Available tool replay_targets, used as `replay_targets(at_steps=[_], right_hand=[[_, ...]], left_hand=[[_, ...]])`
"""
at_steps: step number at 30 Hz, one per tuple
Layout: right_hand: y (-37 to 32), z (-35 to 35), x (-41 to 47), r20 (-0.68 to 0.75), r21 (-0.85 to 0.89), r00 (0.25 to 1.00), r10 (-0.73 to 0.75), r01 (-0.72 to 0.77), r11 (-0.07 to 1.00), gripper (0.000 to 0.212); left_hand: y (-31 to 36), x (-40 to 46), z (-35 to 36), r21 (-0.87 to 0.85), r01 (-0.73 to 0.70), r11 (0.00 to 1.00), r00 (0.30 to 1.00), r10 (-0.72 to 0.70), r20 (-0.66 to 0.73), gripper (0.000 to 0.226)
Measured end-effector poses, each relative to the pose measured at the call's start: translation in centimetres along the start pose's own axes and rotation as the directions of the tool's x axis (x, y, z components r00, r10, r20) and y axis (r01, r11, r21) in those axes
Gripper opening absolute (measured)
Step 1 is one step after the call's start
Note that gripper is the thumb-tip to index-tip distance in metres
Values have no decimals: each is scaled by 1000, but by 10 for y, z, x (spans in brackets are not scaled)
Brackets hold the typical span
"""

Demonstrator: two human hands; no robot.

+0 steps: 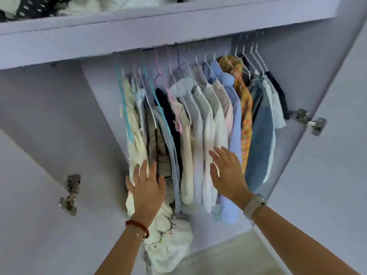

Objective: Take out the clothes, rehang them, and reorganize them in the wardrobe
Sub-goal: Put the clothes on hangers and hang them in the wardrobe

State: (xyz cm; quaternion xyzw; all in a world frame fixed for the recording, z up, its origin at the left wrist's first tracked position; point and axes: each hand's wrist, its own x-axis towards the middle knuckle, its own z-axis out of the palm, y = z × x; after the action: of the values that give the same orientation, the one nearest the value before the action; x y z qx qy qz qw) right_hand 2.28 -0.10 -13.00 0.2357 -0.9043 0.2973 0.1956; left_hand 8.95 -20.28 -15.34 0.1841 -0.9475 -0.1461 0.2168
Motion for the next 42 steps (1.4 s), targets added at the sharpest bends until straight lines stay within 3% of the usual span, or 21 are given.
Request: replay_targets(at_steps=[3,6,10,17,21,26,31,35,37,42], right_hand=[[62,-38,-78,-2,-90,990,143,-143,986,35],[125,-86,-158,-6,-167,919,393,-389,906,38],[196,-159,-268,-75,-236,785,614,-613,754,39],[251,-287,-440,-357,-171,375,856,-927,335,31],[259,-341,-514,-507,-31,136,851,-990,140,33],[279,-393,-592,-567,123,-147,810,-988,-94,35],[328,-433,-653,-549,277,-373,748,-926,-258,35],[387,-471,-700,-502,420,-522,689,-844,-333,34],[416,-489,-727,-491,486,-581,650,-801,-349,33],[482,-509,-814,-496,526,-655,570,-749,-403,30]], left_hand=[[65,-46,33,-27,-148,989,979,150,136,46],[155,-100,64,-114,-361,926,908,376,186,43],[275,-192,108,-251,-618,745,650,664,369,45],[453,-345,136,-593,-725,350,125,914,386,41],[538,-415,145,-703,-688,178,-88,942,325,42],[638,-497,162,-793,-608,32,-312,909,277,44],[725,-566,201,-800,-595,-80,-453,855,251,43],[797,-615,241,-811,-582,-69,-522,796,307,40],[830,-640,262,-807,-590,-40,-529,774,348,40],[870,-705,328,-783,-606,141,-484,716,504,44]])
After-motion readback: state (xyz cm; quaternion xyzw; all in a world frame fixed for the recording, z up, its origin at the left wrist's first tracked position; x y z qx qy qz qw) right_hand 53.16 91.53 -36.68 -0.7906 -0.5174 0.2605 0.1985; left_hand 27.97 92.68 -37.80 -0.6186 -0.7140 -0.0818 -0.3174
